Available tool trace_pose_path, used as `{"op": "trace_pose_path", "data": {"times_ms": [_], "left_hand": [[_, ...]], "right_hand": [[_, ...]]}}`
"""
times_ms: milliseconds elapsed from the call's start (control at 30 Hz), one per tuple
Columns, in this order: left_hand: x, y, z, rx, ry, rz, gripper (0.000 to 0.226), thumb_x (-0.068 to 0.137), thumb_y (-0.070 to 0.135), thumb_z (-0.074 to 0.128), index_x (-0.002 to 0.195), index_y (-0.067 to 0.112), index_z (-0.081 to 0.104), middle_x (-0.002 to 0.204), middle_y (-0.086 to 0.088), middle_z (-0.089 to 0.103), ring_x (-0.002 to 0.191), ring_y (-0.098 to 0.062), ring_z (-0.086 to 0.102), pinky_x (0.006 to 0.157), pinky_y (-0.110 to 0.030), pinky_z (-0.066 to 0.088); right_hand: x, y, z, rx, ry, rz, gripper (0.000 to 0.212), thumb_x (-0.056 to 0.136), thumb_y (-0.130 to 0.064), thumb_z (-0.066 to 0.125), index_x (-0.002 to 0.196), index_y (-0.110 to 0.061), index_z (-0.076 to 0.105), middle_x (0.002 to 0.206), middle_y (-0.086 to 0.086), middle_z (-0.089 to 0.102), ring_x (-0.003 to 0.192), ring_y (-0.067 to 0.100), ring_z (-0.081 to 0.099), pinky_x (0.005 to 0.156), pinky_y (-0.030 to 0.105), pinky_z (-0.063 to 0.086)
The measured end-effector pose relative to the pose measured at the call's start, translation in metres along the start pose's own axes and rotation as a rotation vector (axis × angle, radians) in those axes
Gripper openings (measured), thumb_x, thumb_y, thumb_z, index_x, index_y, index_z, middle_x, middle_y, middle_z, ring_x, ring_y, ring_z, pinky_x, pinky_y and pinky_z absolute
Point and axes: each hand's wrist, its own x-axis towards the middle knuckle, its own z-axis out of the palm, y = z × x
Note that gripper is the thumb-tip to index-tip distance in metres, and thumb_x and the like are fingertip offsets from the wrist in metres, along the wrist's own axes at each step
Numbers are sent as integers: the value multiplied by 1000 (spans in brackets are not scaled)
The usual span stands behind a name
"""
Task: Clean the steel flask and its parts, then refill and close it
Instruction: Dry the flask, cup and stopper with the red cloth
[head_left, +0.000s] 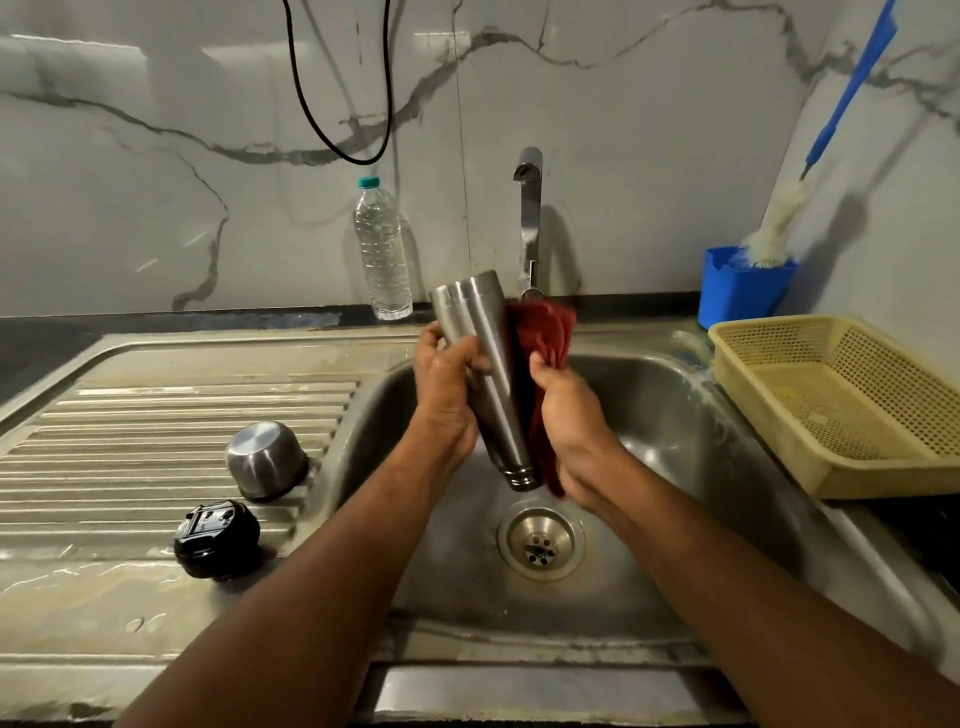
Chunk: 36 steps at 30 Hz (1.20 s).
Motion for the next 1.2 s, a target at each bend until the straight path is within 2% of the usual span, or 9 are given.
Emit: {"op": "trace_pose_path", "data": {"times_ms": [67, 133, 233, 400, 467, 667, 800, 1000, 1200], "left_hand": [[4, 6, -3, -43, 51, -2, 47, 57, 10, 57, 104, 14, 55, 83, -5, 65, 85, -26, 61, 77, -42, 56], [-1, 4, -2, 21, 43, -21, 41, 60, 16, 58, 101, 14, 55, 87, -6, 66, 86, -27, 61, 74, -41, 56], [-9, -9, 3, 221, -83, -15, 53, 75, 30, 66, 124, 14, 56, 108, -14, 69, 93, -27, 69, 78, -40, 61], [-11, -23, 7, 363, -212, 78, 51, 95, 41, 74, 135, 14, 58, 118, -15, 74, 107, -27, 75, 93, -41, 62], [-10, -18, 6, 314, -194, 78, 56, 93, 50, 73, 130, 9, 62, 116, -18, 75, 106, -33, 75, 95, -44, 62], [6, 8, -9, 129, 168, 15, 64, 87, 62, 73, 111, 3, 67, 90, -15, 75, 79, -27, 72, 80, -43, 64], [4, -2, -3, 269, 73, -9, 95, 72, 77, 79, 125, 1, 61, 105, -22, 76, 91, -34, 74, 87, -50, 64], [-11, -23, 12, 369, -189, -137, 63, 99, 68, 45, 132, 19, 67, 114, -10, 79, 107, -23, 76, 98, -42, 60], [-10, -15, 9, 342, -48, 40, 89, 79, 91, 54, 125, 15, 65, 111, -13, 78, 106, -28, 76, 96, -49, 61]], "right_hand": [[-4, 5, 3, 95, 31, 201, 37, 107, -35, 45, 119, -11, 71, 109, 17, 77, 105, 37, 72, 99, 55, 56], [-6, 5, 6, 149, 50, 232, 37, 106, -36, 47, 113, -11, 73, 104, 17, 78, 100, 37, 73, 95, 54, 58], [-6, -4, 4, 189, 68, 93, 32, 106, -38, 50, 112, -17, 73, 104, 12, 79, 94, 28, 74, 83, 43, 59], [-3, -13, -3, 159, 29, -107, 26, 108, -36, 47, 118, -26, 69, 106, 2, 79, 98, 17, 76, 92, 40, 58], [-4, -12, 1, 101, 1, -112, 26, 109, -35, 46, 115, -27, 70, 104, 1, 79, 95, 14, 76, 90, 36, 59], [-9, 9, 20, -34, -20, 154, 33, 108, -39, 48, 119, -15, 68, 113, 22, 74, 107, 43, 71, 94, 58, 58], [-4, 4, 12, 46, 51, 218, 37, 108, -40, 46, 118, -13, 69, 109, 15, 77, 96, 28, 73, 89, 46, 60], [1, -13, 2, 57, 130, -70, 26, 109, -36, 45, 118, -29, 68, 111, 2, 77, 105, 17, 73, 104, 42, 53], [-6, -3, 13, -47, 29, -53, 34, 110, -38, 42, 133, -26, 63, 120, 4, 73, 111, 19, 70, 103, 41, 54]]}}
